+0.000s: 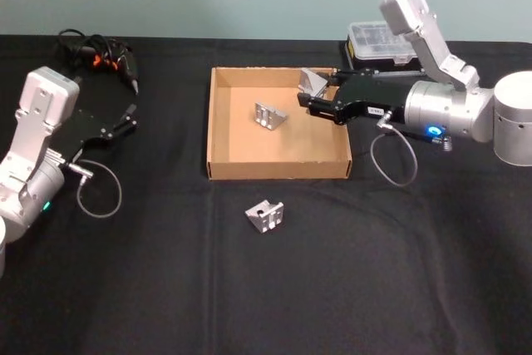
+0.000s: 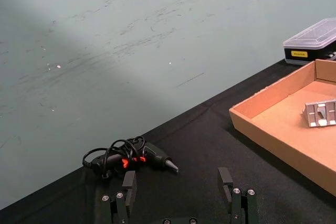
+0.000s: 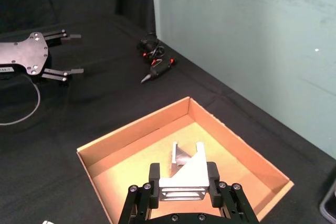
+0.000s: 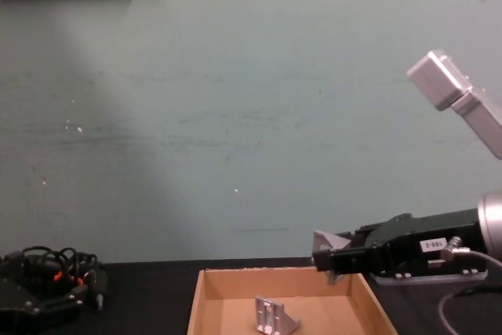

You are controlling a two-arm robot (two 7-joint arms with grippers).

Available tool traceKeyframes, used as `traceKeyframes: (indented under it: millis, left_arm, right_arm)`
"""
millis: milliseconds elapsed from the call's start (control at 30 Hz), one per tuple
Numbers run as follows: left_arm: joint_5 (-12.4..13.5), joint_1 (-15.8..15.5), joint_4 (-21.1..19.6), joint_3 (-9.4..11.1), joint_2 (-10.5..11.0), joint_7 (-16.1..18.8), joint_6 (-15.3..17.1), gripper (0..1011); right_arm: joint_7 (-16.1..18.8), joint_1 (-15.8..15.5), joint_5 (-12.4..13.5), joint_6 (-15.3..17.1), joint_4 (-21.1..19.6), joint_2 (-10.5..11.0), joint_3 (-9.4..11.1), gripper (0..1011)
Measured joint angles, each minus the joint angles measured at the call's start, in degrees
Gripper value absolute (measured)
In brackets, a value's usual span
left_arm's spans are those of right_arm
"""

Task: Use one hand to pick up the angle iron from the table and place it into the box.

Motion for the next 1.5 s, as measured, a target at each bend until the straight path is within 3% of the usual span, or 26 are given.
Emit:
traceKeyframes:
  millis: [533, 1500]
  left_arm:
    - [0.0, 0.0, 0.0, 0.0, 0.0, 0.0, 0.0, 1011]
    - [0.0, 0.0, 0.0, 0.0, 0.0, 0.0, 0.0, 1011]
  right_arm:
    - [2.3, 5.2, -2.8, -0.1, 9.9, -4.2, -3.0, 530]
    - [1.0, 5.9, -8.9, 0.3, 14.4, -7.5, -4.3, 530]
